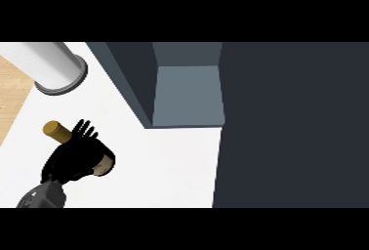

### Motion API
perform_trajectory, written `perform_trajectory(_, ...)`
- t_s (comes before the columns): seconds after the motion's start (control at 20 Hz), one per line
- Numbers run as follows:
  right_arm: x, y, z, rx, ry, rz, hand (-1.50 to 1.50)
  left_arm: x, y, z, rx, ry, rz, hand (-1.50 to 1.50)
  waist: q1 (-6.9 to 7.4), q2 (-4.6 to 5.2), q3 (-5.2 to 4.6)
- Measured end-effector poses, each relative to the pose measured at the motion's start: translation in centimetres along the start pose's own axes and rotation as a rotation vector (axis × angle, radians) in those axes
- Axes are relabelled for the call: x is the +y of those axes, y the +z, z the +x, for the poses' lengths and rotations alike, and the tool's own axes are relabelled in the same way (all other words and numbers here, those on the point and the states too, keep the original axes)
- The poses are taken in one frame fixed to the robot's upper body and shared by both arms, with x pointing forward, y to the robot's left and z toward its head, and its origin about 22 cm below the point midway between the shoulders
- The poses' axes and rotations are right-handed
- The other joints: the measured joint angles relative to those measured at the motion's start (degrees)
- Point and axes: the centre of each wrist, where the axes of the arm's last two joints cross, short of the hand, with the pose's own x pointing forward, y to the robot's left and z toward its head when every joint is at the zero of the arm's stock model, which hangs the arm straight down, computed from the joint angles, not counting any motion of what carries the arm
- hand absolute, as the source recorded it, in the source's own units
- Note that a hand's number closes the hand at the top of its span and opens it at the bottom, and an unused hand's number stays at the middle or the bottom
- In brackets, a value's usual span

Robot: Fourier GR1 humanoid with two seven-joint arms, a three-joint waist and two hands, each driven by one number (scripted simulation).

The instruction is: Pick up the wine, place it into the cabinet and close the cabinet

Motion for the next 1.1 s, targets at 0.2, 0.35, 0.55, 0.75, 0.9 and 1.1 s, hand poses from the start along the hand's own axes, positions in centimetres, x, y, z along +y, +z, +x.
perform_trajectory(0.2,-0.2,0.0,0.1,0.005,0.014,-0.002,-1.50,-1.3,-1.2,-0.4,-0.001,0.033,-0.017,-1.50,0.04,-0.03,0.04)
perform_trajectory(0.35,-0.5,-0.1,0.1,0.002,0.023,-0.011,-1.50,-1.5,-1.5,-0.5,-0.005,0.043,-0.028,-1.50,0.19,-0.02,0.05)
perform_trajectory(0.55,-0.4,0.2,-0.1,0.010,0.020,-0.008,-1.50,-1.9,-1.5,-0.6,-0.024,0.047,-0.042,1.50,0.35,-0.13,0.10)
perform_trajectory(0.75,-0.2,0.4,-0.2,0.013,0.008,-0.004,-1.50,-2.4,-1.8,-0.6,-0.031,0.037,-0.048,1.50,0.34,-0.14,0.08)
perform_trajectory(0.9,-0.6,0.2,-0.1,0.011,0.027,-0.008,-1.50,-3.1,-2.3,-0.4,-0.039,0.010,-0.053,1.50,0.39,-0.08,0.05)
perform_trajectory(1.1,-0.7,0.2,-0.1,0.007,0.027,-0.014,-1.50,-4.1,-2.9,-0.1,-0.081,-0.020,-0.057,1.50,0.45,-0.10,0.03)
